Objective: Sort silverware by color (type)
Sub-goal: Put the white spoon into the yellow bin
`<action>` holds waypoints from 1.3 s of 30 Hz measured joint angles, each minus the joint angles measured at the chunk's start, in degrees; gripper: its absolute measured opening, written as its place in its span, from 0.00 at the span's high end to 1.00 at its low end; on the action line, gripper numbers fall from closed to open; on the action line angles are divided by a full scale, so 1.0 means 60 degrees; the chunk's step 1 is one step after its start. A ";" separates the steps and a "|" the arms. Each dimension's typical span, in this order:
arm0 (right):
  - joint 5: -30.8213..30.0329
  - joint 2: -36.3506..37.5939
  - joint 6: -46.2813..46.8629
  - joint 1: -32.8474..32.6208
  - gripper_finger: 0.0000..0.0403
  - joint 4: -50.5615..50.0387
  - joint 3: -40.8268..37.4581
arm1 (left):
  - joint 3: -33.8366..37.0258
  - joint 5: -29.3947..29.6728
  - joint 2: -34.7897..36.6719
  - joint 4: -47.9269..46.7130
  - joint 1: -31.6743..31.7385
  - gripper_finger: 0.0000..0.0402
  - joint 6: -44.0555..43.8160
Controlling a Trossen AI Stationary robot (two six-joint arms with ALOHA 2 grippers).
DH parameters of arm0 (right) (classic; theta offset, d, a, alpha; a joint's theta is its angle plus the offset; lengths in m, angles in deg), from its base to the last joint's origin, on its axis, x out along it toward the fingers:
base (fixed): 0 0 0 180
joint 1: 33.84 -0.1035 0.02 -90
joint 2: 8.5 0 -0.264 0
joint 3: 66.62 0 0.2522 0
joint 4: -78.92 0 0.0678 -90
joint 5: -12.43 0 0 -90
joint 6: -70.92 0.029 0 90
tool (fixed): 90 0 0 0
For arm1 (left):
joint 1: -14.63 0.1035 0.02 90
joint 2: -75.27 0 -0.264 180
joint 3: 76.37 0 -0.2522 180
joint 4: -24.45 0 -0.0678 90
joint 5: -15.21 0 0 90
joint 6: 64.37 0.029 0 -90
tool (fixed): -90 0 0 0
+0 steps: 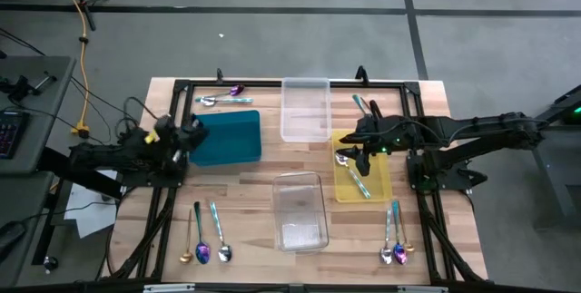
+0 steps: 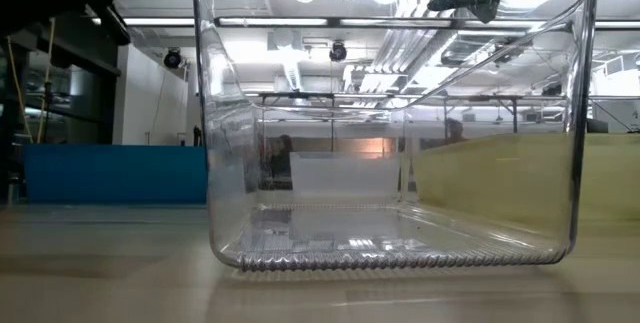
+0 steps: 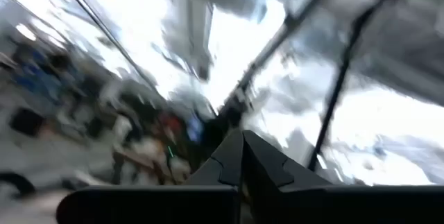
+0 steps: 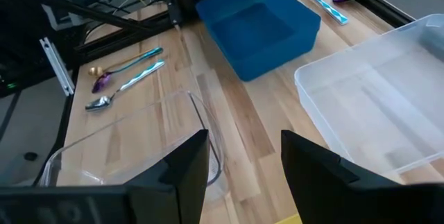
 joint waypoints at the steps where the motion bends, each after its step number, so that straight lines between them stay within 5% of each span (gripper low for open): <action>1: 0.0004 0.0000 0.0105 0.0000 0.57 0.0007 0.0000 | 0.0000 0.0369 0.0000 0.0200 0.0000 0.99 -0.0080; 4: 0.0004 0.0000 0.0507 0.0000 0.57 0.0007 0.0000 | -0.0135 0.1293 -0.0123 0.0114 0.0000 0.99 -0.0601; 9: 0.0036 0.0000 0.0972 0.0000 0.57 0.0003 0.0000 | -0.1144 0.0893 -0.1238 -0.1251 -0.0036 0.90 -0.1036; 16: 0.0036 0.0000 0.0999 0.0000 0.57 0.0000 0.0000 | -0.4695 -0.2438 -0.4033 -0.6062 -0.0123 0.66 -0.0494; 20: 0.0033 0.0000 0.0999 0.0000 0.57 -0.0004 -0.0004 | -0.6992 -0.4581 -0.5930 -0.9738 -0.0538 0.57 0.0847; 23: 0.0030 0.0000 0.0999 0.0000 0.57 -0.0005 -0.0004 | -0.8184 -0.5186 -0.7287 -1.1992 -0.1204 0.54 0.2315; 29: 0.0029 0.0000 0.0941 0.0000 0.57 -0.0028 -0.0004 | -0.8814 -0.4769 -0.9368 -1.4228 -0.3199 0.53 0.4962; 35: -0.0003 0.0000 0.0327 0.0000 0.57 -0.0301 -0.0007 | -0.8734 -0.3397 -1.1297 -1.3874 -0.4948 0.53 0.6190; 39: -0.0004 0.0000 0.0083 0.0000 0.57 -0.0603 -0.0007 | -0.8728 -0.3332 -1.2515 -1.3143 -0.5744 0.53 0.5916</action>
